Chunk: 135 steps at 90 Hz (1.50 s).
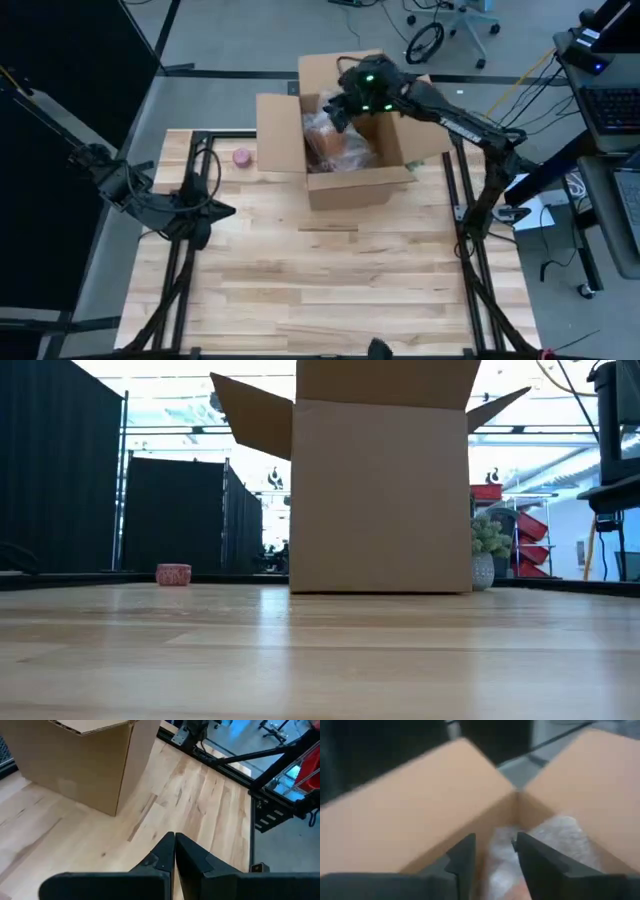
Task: Wrap mug
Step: Return to Home Position
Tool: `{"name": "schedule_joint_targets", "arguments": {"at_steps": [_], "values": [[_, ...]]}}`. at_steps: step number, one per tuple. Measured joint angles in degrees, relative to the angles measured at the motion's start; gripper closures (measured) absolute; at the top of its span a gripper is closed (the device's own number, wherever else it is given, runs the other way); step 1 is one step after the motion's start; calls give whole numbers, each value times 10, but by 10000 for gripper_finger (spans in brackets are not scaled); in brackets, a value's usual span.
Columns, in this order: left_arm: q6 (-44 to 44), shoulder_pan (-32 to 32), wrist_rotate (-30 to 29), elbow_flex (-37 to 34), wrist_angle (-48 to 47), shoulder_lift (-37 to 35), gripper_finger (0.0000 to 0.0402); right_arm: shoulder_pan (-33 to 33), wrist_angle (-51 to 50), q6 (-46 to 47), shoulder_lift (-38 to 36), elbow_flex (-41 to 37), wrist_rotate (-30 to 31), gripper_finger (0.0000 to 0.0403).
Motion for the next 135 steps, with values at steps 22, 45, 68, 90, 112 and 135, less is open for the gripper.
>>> {"name": "schedule_joint_targets", "arguments": {"at_steps": [22,45,68,90,112,135], "values": [[5,12,-1,0,26,8,402,33,-92,-50,-119,-22,-133,250],[42,48,23,0,88,23,402,106,-26,12,-265,-183,-129,265],[184,110,88,0,196,48,402,243,24,127,-373,-276,-17,283],[221,161,207,0,199,46,402,391,49,231,-423,-362,83,347],[255,159,253,0,199,41,402,482,202,272,-450,-502,181,397],[257,159,257,0,200,41,402,511,279,269,-452,-565,173,402]]}}
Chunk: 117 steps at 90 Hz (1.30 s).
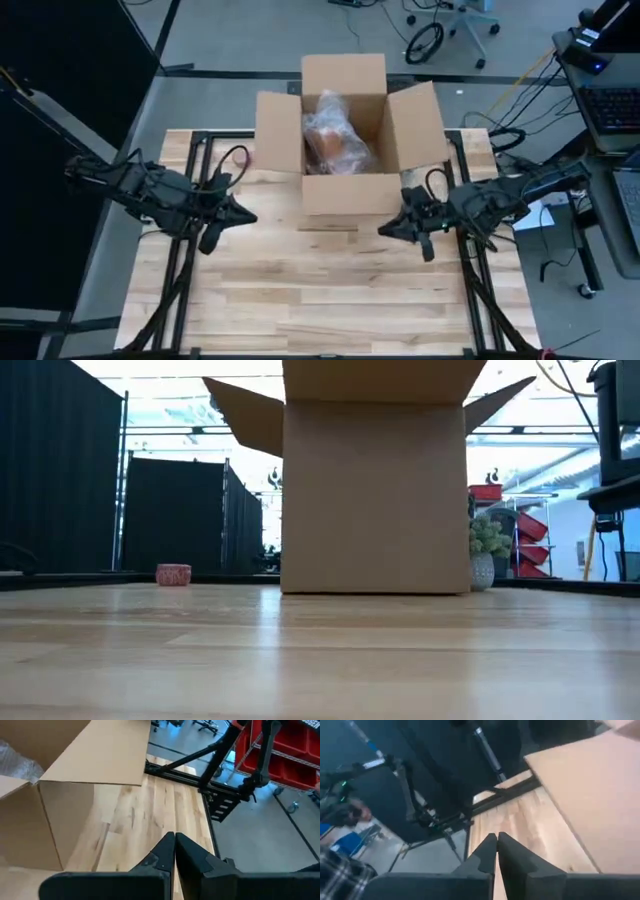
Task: Wrap mug
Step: Return to Home Position
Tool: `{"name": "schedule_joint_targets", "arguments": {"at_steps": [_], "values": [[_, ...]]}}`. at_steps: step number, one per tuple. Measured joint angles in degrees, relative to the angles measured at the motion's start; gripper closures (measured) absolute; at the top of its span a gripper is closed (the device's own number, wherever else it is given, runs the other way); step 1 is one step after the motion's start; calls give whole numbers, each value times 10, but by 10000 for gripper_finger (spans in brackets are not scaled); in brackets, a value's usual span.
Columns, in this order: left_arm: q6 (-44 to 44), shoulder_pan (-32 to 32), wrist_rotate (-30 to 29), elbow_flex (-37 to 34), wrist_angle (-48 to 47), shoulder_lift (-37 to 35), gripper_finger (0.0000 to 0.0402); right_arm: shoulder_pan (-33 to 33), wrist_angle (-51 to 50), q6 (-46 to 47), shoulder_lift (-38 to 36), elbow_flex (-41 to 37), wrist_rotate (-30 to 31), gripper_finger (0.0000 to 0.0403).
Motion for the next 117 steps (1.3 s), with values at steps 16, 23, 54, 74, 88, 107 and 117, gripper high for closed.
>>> {"name": "schedule_joint_targets", "arguments": {"at_steps": [16,23,54,74,88,107,117], "values": [[0,1,-11,0,-2,0,402,24,-22,-31,-3,0,-86,402],[-7,1,-12,0,-6,0,402,49,-42,-12,-1,0,-102,402],[-16,5,-20,0,-13,0,402,174,-6,-94,6,-40,-46,403],[-16,17,-22,0,-12,0,402,90,168,-155,-2,-206,-45,403],[-17,25,-24,0,-14,-4,402,-13,271,-165,-27,-316,-93,403],[18,28,-57,0,-17,-5,402,-103,291,-138,-156,-415,-97,403],[11,28,-62,0,-18,-5,402,-116,278,-141,-238,-444,-96,403]]}}
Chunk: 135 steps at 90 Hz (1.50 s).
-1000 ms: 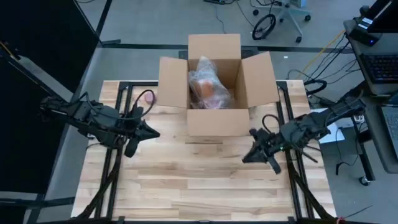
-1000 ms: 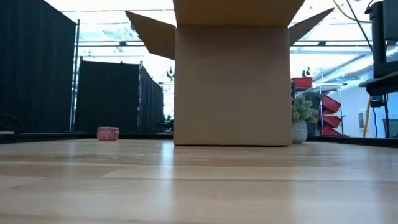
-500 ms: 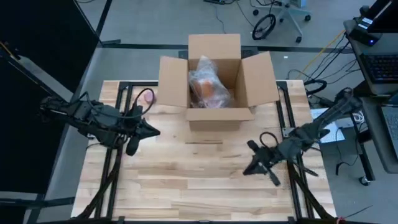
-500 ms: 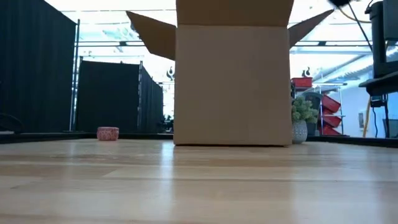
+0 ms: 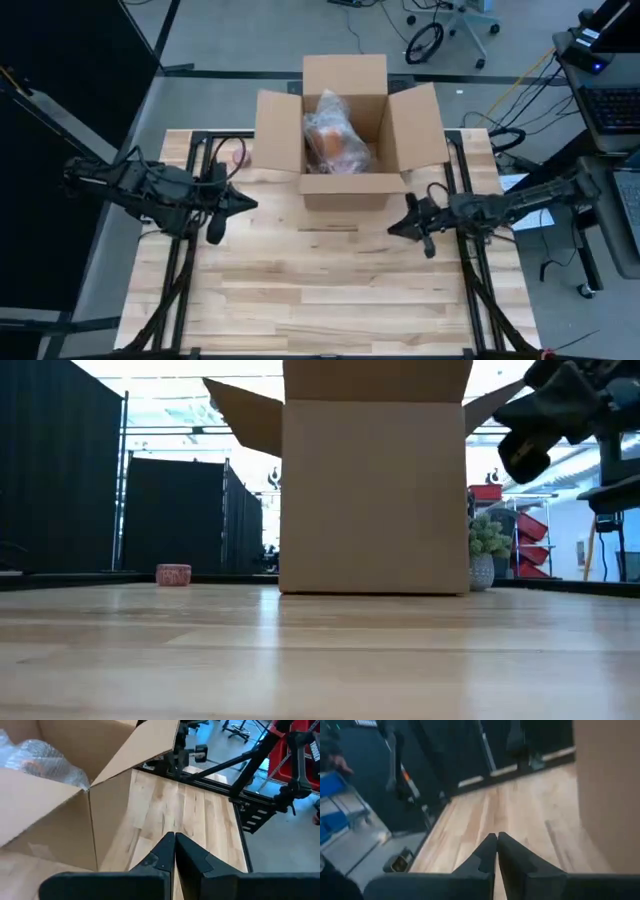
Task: Wrap mug
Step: Return to Home Position
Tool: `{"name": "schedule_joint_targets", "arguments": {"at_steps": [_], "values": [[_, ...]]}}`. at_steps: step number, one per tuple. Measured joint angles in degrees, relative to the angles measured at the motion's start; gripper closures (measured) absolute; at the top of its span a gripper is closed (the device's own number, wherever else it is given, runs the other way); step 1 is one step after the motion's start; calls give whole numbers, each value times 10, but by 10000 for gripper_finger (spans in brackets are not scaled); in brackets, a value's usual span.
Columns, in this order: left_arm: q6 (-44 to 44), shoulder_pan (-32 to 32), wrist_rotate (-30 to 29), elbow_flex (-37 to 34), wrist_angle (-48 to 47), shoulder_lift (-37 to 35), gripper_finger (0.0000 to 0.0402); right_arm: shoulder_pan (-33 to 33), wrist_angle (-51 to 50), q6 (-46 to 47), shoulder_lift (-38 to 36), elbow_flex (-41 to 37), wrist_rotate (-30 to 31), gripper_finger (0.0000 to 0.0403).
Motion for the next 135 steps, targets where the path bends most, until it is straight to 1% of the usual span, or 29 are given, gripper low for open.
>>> {"name": "schedule_joint_targets", "arguments": {"at_steps": [11,29,41,48,57,71,78,86,96,104,110,121,126,129,135], "values": [[2,0,-5,0,2,1,402,-7,-16,-2,-71,-34,3,403],[1,0,-36,0,2,-4,402,-7,-23,12,-180,-98,3,403],[-30,0,-39,0,4,-10,402,-7,-94,-14,-241,-97,6,403],[-12,-1,-39,0,4,-9,402,-7,-145,-23,-273,-95,5,403],[4,-5,-39,0,3,-9,402,-7,-177,-35,-306,-83,4,403],[39,-9,-36,0,-9,-9,402,-7,-239,-41,-306,-64,23,403],[50,-9,-37,-1,-43,-9,402,-7,-239,-41,-309,-62,35,403],[53,-10,-48,-2,-32,-7,402,-7,-231,-41,-309,-62,47,403],[79,-10,-51,-42,57,-6,402,-7,-222,-38,-309,-65,65,403],[89,-10,-50,-92,128,-14,402,-7,-220,-37,-309,-65,81,403],[99,-11,-36,-135,187,-27,402,-7,-218,-27,-308,-65,92,403],[138,-9,23,-229,327,-48,402,-7,-218,0,-308,-65,95,403],[150,-3,58,-265,359,-58,402,-7,-218,4,-308,-65,97,403],[152,2,77,-282,363,-65,402,-7,-218,-13,-308,-65,99,403],[152,16,114,-315,370,-82,402,-7,-218,-80,-307,-65,95,403]]}}
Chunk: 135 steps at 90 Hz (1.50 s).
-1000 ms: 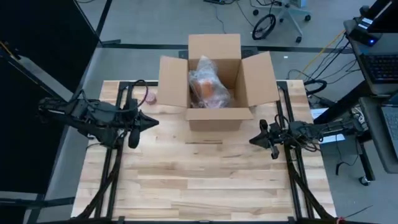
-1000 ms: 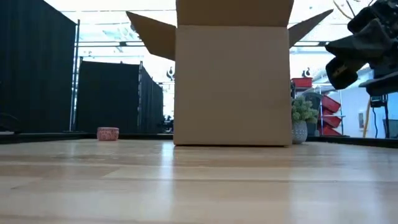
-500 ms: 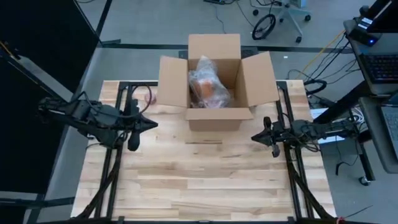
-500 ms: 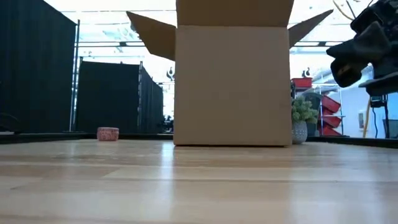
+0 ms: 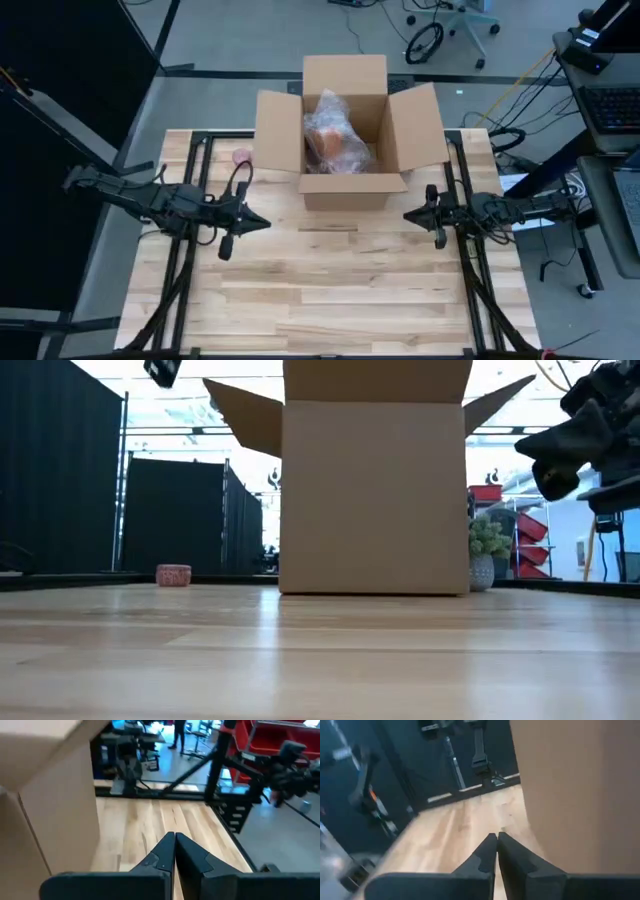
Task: Wrap mug
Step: Return to Home Position
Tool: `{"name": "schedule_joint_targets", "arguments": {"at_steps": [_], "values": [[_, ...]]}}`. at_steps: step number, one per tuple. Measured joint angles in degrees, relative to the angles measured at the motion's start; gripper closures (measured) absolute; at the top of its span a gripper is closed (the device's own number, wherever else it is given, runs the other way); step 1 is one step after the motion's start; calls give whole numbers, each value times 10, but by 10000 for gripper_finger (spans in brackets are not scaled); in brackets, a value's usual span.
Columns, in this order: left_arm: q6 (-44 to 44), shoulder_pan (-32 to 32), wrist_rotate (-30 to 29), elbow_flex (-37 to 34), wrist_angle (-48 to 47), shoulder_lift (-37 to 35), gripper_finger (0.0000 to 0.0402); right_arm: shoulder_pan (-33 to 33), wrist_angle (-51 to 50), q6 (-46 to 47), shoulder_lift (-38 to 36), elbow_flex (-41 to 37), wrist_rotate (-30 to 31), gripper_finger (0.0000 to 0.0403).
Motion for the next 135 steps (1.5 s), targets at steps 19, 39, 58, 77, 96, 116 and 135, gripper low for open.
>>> {"name": "schedule_joint_targets", "arguments": {"at_steps": [19,39,58,77,96,116,135], "values": [[1,38,45,-88,2,-111,402,0,0,-82,0,0,-2,403],[-15,50,32,-206,57,-223,402,0,0,-75,0,0,-1,403],[-11,53,58,-250,50,-310,402,0,0,-57,0,0,0,403],[1,53,59,-293,42,-422,402,0,0,-58,0,0,-1,403],[4,53,65,-311,-11,-423,402,0,-1,-58,1,0,-1,403],[17,54,41,-316,-23,-423,402,0,0,-58,2,0,-1,403],[1,54,30,-316,-33,-419,402,0,0,-58,2,0,-1,403]]}}
